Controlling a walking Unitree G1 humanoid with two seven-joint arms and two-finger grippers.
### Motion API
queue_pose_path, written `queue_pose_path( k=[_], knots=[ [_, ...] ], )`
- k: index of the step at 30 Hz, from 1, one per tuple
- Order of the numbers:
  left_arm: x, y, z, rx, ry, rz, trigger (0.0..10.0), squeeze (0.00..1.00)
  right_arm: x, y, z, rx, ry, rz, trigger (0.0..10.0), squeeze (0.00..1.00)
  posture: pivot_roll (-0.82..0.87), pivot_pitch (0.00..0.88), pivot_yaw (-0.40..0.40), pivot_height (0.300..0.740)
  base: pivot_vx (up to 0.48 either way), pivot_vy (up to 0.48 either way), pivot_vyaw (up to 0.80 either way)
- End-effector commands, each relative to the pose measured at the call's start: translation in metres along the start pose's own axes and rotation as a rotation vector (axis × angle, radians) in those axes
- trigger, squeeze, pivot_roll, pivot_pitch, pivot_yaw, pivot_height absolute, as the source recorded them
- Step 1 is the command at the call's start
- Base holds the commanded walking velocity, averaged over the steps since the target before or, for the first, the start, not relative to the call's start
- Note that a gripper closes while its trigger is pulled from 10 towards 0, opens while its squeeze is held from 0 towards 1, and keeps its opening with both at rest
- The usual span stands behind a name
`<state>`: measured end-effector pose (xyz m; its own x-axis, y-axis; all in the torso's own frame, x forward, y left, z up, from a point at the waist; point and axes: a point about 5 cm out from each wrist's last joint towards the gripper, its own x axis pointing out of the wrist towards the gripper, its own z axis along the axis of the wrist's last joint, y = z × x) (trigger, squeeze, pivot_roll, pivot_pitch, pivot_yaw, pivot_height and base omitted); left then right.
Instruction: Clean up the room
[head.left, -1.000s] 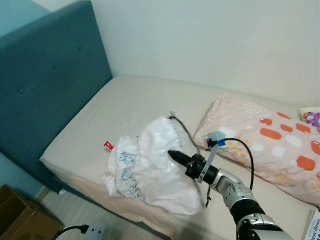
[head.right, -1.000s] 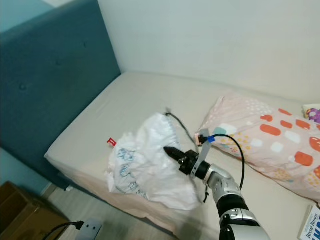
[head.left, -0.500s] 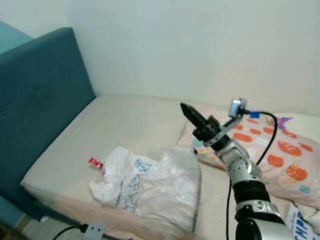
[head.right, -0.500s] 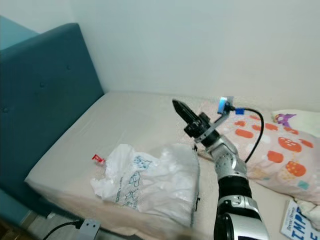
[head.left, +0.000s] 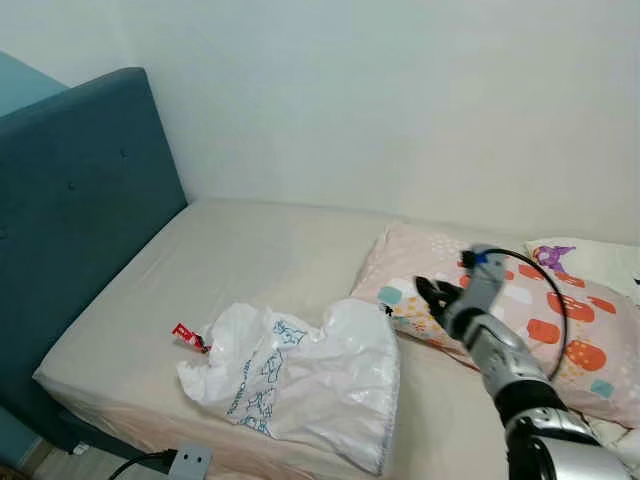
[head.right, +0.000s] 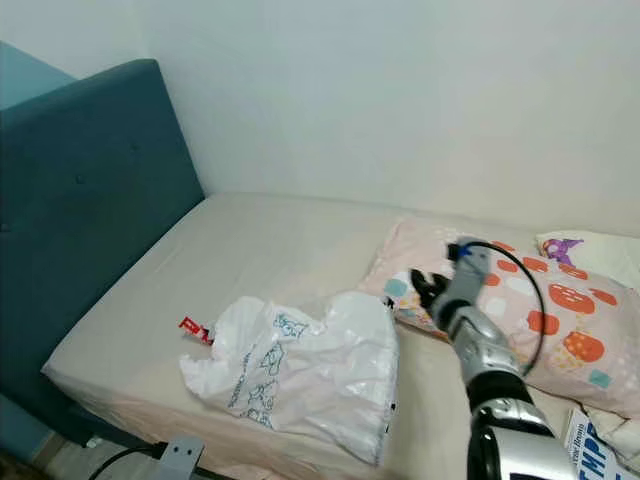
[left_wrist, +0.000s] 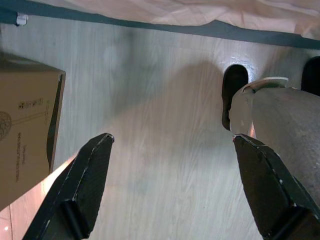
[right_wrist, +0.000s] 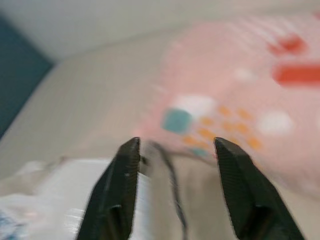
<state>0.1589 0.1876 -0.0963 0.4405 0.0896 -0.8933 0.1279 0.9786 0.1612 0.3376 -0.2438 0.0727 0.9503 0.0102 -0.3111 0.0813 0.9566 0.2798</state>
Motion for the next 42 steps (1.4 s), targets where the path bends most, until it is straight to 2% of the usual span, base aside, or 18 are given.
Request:
queue_pose_path(
  k=[1, 4, 7, 12, 15, 18, 19, 20, 21, 26, 28, 29, 31, 34, 36, 38, 40, 42],
  knots=[
    [0.000, 0.007, -0.005, 0.020, 0.019, 0.013, 10.0, 0.00, -0.006, -0.005, -0.029, 0.060, 0.085, -0.036, 10.0, 1.00, 0.00, 0.032, 0.039, 0.740, 0.000, 0.000, 0.00],
    [-0.001, 0.008, -0.006, 0.024, 0.019, 0.015, 10.0, 0.00, -0.009, -0.001, -0.041, 0.088, 0.114, -0.015, 10.0, 1.00, 0.01, 0.042, 0.046, 0.740, 0.000, 0.000, 0.00],
    [-0.001, 0.011, -0.010, 0.034, 0.023, 0.018, 10.0, 0.00, -0.013, 0.010, -0.072, 0.162, 0.168, 0.008, 10.0, 1.00, 0.03, 0.062, 0.061, 0.740, 0.000, 0.000, 0.00],
    [-0.003, 0.015, -0.020, 0.074, 0.043, 0.020, 10.0, 0.00, -0.013, 0.026, -0.078, 0.286, 0.102, 0.106, 10.0, 1.00, 0.08, 0.124, 0.092, 0.740, 0.000, 0.000, 0.00],
    [-0.003, 0.016, -0.022, 0.084, 0.048, 0.019, 10.0, 0.00, -0.013, 0.029, -0.078, 0.296, 0.094, 0.127, 10.0, 1.00, 0.08, 0.124, 0.092, 0.740, 0.000, 0.000, 0.00],
    [-0.005, 0.019, -0.032, 0.106, 0.066, 0.024, 10.0, 0.00, -0.017, 0.032, -0.090, 0.278, 0.140, 0.154, 10.0, 1.00, 0.11, 0.187, 0.111, 0.740, 0.000, 0.000, 0.00],
    [-0.006, 0.021, -0.038, 0.113, 0.076, 0.028, 10.0, 0.00, -0.021, 0.031, -0.099, 0.255, 0.179, 0.146, 10.0, 0.62, 0.13, 0.217, 0.118, 0.740, 0.000, 0.000, 0.00],
    [-0.007, 0.023, -0.045, 0.118, 0.084, 0.031, 10.0, 0.00, -0.025, 0.028, -0.108, 0.240, 0.216, 0.126, 10.0, 0.05, 0.14, 0.235, 0.124, 0.740, 0.000, 0.000, 0.00],
    [-0.008, 0.023, -0.049, 0.120, 0.090, 0.033, 10.0, 0.00, -0.029, 0.024, -0.115, 0.218, 0.254, 0.094, 10.0, 0.00, 0.15, 0.241, 0.126, 0.740, 0.000, 0.000, 0.00],
    [-0.012, 0.025, -0.065, 0.130, 0.104, 0.033, 10.0, 0.00, -0.039, 0.010, -0.126, 0.208, 0.278, 0.029, 10.0, 0.00, 0.18, 0.304, 0.137, 0.740, 0.000, 0.000, 0.00],
    [-0.033, 0.081, -0.100, 0.138, 0.112, 0.047, 10.0, 0.00, -0.040, 0.008, -0.123, 0.250, 0.229, 0.060, 10.0, 0.00, 0.20, 0.333, 0.144, 0.740, 0.000, 0.000, 0.00],
    [-0.033, 0.081, -0.100, 0.138, 0.112, 0.047, 10.0, 0.00, -0.040, 0.008, -0.123, 0.250, 0.229, 0.060, 10.0, 0.00, 0.20, 0.333, 0.144, 0.740, 0.000, 0.000, 0.00],
    [-0.050, 0.107, -0.117, 0.149, 0.111, 0.046, 10.0, 0.00, -0.038, 0.015, -0.115, 0.301, 0.161, 0.170, 10.0, 0.00, 0.23, 0.368, 0.162, 0.740, 0.000, 0.000, 0.00],
    [-0.054, 0.109, -0.121, 0.156, 0.101, 0.038, 10.0, 0.00, -0.035, 0.024, -0.106, 0.352, 0.108, 0.287, 10.0, 0.00, 0.26, 0.385, 0.168, 0.740, 0.000, 0.000, 0.00],
    [-0.054, 0.109, -0.121, 0.156, 0.101, 0.038, 10.0, 0.00, -0.035, 0.024, -0.106, 0.352, 0.108, 0.287, 10.0, 0.00, 0.26, 0.385, 0.168, 0.740, 0.000, 0.000, 0.00],
    [-0.058, 0.113, -0.123, 0.167, 0.079, 0.041, 10.0, 0.00, -0.028, 0.039, -0.092, 0.395, 0.057, 0.417, 10.0, 0.00, 0.27, 0.399, 0.168, 0.740, 0.000, 0.000, 0.00],
    [-0.060, 0.115, -0.123, 0.181, 0.066, 0.048, 10.0, 0.00, -0.024, 0.049, -0.084, 0.396, 0.041, 0.500, 10.0, 0.00, 0.28, 0.403, 0.166, 0.740, 0.000, 0.000, 0.00],
    [-0.061, 0.115, -0.124, 0.175, 0.059, 0.053, 10.0, 0.00, -0.020, 0.060, -0.083, 0.330, 0.089, 0.529, 10.0, 0.00, 0.27, 0.402, 0.159, 0.740, 0.000, 0.000, 0.00]
  ],
)
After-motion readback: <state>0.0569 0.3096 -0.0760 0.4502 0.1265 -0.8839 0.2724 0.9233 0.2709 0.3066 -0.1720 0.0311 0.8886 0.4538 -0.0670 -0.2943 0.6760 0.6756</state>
